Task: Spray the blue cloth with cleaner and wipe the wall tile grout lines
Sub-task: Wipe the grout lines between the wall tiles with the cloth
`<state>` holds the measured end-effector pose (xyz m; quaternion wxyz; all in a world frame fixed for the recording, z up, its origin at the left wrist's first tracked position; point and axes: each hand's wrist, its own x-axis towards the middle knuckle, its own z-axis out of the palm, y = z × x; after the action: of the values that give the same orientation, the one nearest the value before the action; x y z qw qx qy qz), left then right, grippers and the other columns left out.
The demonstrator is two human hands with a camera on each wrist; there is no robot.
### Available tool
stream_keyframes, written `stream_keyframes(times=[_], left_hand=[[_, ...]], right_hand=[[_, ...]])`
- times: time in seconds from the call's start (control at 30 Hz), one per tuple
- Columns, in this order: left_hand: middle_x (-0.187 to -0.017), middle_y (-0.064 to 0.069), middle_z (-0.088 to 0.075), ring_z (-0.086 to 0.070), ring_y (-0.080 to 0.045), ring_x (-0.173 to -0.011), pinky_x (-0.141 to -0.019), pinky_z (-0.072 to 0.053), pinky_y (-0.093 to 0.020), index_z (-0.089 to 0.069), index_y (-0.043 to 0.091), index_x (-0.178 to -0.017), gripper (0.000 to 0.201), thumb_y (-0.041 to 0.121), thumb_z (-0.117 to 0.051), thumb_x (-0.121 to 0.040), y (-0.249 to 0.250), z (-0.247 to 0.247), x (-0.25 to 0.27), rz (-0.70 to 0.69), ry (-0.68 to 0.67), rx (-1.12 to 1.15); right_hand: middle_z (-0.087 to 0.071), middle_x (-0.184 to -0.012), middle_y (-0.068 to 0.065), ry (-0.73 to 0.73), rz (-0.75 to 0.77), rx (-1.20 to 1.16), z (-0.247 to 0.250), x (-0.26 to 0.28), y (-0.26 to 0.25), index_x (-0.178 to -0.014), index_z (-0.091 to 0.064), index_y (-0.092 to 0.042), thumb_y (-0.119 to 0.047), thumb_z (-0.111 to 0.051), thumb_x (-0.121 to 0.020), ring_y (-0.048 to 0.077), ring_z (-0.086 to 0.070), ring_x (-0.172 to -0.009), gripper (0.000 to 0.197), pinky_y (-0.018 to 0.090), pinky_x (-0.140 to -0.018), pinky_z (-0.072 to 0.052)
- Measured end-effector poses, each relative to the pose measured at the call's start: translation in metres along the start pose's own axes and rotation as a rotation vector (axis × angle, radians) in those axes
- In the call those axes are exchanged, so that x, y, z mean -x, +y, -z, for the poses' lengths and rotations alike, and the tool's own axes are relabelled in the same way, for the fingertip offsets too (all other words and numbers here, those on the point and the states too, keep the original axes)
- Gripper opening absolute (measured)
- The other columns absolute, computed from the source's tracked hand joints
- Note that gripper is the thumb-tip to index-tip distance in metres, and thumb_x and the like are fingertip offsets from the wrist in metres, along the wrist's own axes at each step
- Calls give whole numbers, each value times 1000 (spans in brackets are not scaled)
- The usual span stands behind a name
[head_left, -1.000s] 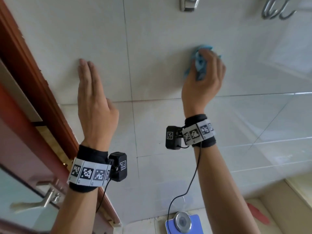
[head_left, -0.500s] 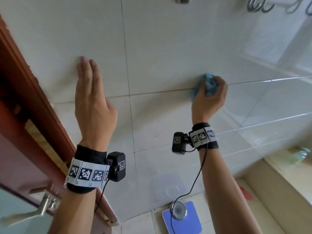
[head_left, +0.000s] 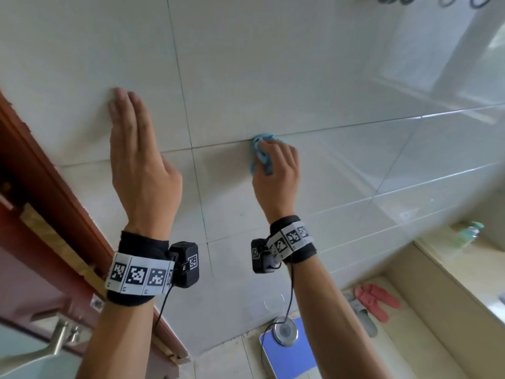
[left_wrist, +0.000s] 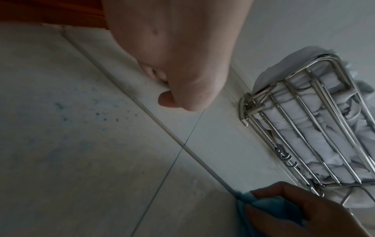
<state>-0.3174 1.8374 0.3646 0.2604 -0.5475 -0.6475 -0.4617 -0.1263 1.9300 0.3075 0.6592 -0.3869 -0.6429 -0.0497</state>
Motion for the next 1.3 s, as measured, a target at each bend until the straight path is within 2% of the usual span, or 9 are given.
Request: stream_keyframes(times=[0.23, 0.33, 0.47, 0.6, 0.7, 0.83, 0.93, 1.13, 1.3], left_hand=[[-174, -10, -10, -10, -25, -161, -127, -24, -45, -16, 9, -165, 84, -13, -39, -87, -4, 9, 8, -4, -76, -1], [-174, -8, -10, -9, -23, -161, -127, -25, -45, -15, 11, -166, 85, -14, -40, -88, -8, 10, 11, -7, -95, 9], [-174, -7, -14, -12, -23, -161, -126, -28, -44, -19, 12, -165, 84, -14, -38, -88, -14, 13, 15, 8, -89, 26], [-173, -8, -15, -13, -25, -161, -127, -27, -41, -21, 9, -164, 84, -16, -39, -87, -24, 20, 25, 28, -88, 32], [-173, -10, -16, -15, -27, -160, -127, -26, -39, -22, 8, -164, 85, -17, -39, -84, -32, 25, 29, 35, -81, 10], [-173, -10, -17, -14, -25, -160, -127, -26, -40, -22, 8, -164, 85, -17, -39, -85, -42, 27, 29, 42, -87, -14], [-172, -11, -20, -17, -25, -160, -128, -24, -37, -25, 7, -163, 84, -18, -37, -84, -47, 29, 28, 10, -75, -18], [-171, -11, -23, -20, -26, -159, -128, -24, -39, -29, 6, -162, 87, -20, -37, -79, -58, 38, 35, 79, -24, -24], [-172, -9, -21, -17, -24, -160, -126, -27, -47, -28, 7, -162, 84, -10, -34, -81, -68, 51, 33, 127, 1, -153]], right_hand=[[-72, -95, 2, 195, -284, 35, 22, -32, 27, -94, -73, -8, 5, -71, -79, 26, -63, -89, 21, 18, -76, -46], [-73, -101, 0, 62, -193, -12, 6, -10, -2, -96, -74, -9, 11, -71, -75, 25, -62, -94, 28, 9, -81, -39], [-73, -106, 0, -152, -16, -64, 6, -1, -24, -97, -75, -8, 7, -75, -82, 25, -61, -99, 22, 17, -84, -44], [-72, -100, 1, 157, -179, -61, 17, -26, -12, -95, -73, -8, 4, -72, -80, 25, -62, -95, 20, 16, -82, -43], [-72, -99, 3, 236, -263, -47, 5, -26, -9, -96, -72, -6, 2, -75, -81, 25, -61, -93, 17, 20, -80, -47], [-71, -103, 3, 34, -86, -84, -26, 24, -33, -96, -75, -5, 19, -73, -69, 30, -61, -94, 36, 35, -82, -52], [-73, -108, 7, -238, 123, -132, -31, 53, -44, -98, -77, -3, 17, -75, -77, 35, -63, -102, 30, 37, -90, -53], [-74, -110, 14, -2, 93, -281, -33, -1, -77, -100, -76, 4, 6, -76, -87, 36, -64, -108, 13, 40, -98, -53], [-75, -113, 13, -31, 211, -292, -69, -22, -107, -104, -78, 1, 16, -72, -85, 41, -64, -115, 25, 35, -105, -49]])
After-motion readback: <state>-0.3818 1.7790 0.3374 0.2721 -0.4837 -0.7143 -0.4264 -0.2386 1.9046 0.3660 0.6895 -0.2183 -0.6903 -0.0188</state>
